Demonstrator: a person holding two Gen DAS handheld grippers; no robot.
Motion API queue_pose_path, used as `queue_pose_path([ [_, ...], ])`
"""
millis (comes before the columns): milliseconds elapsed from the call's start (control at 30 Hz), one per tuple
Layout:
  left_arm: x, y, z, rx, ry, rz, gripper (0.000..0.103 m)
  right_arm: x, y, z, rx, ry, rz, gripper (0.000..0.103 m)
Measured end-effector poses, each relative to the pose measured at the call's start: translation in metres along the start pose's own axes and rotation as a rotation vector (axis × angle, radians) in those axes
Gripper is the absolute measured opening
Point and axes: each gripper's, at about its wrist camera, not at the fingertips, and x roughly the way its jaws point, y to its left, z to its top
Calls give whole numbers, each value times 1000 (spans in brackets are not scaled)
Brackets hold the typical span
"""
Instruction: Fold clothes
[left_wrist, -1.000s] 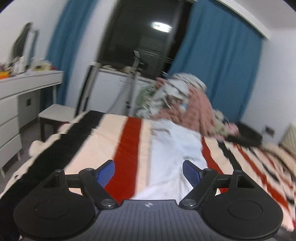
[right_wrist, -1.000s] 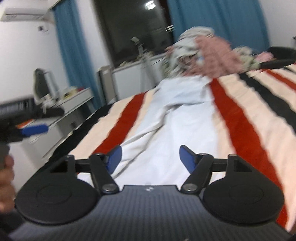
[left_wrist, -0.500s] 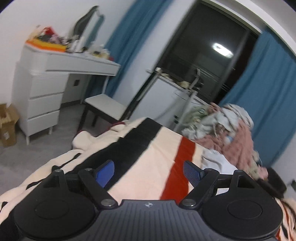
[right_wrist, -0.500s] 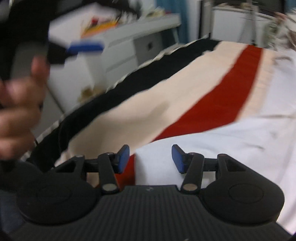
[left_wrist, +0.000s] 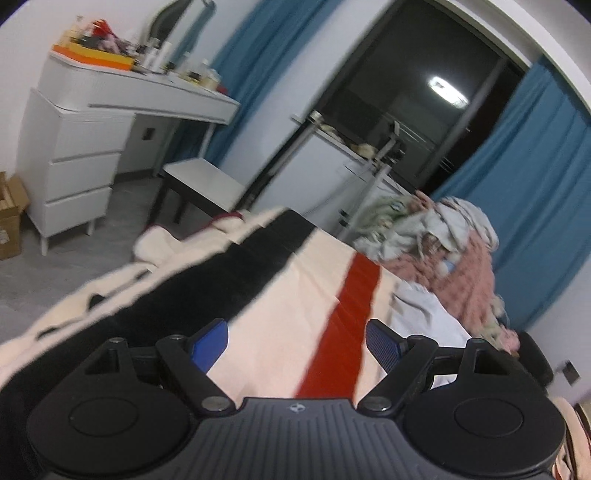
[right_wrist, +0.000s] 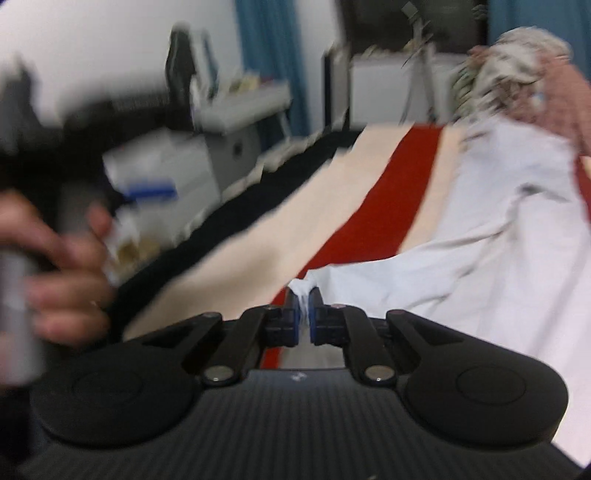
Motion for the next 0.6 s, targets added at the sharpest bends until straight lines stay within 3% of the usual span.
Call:
queue_pose_path([
  [167,5,-34,-32,86,127,-99,83,-87,-45,-21,141,-67,-104,7],
  [333,19,-64,-78,148,334,-181,83,-113,-91,-58,305,71,-150,10],
  [433,35,-72,-109,143,504,-221,83,-119,-111,-64,388,104,-115,14],
  [467,39,-73,-120,155,539,-220,83,-121,-118,-62,418,93,-108,26],
  [500,42,-76,-129,176,564,-212,83,-123,-125,-61,448,81,-101,45],
  [567,52,-79,-140,194,611,-183,83,-119,-141,-61,519,82,-104,64],
  [600,57,-80,-145,203,635,-168,83,-114,-150,-64,561,99,-117,64],
])
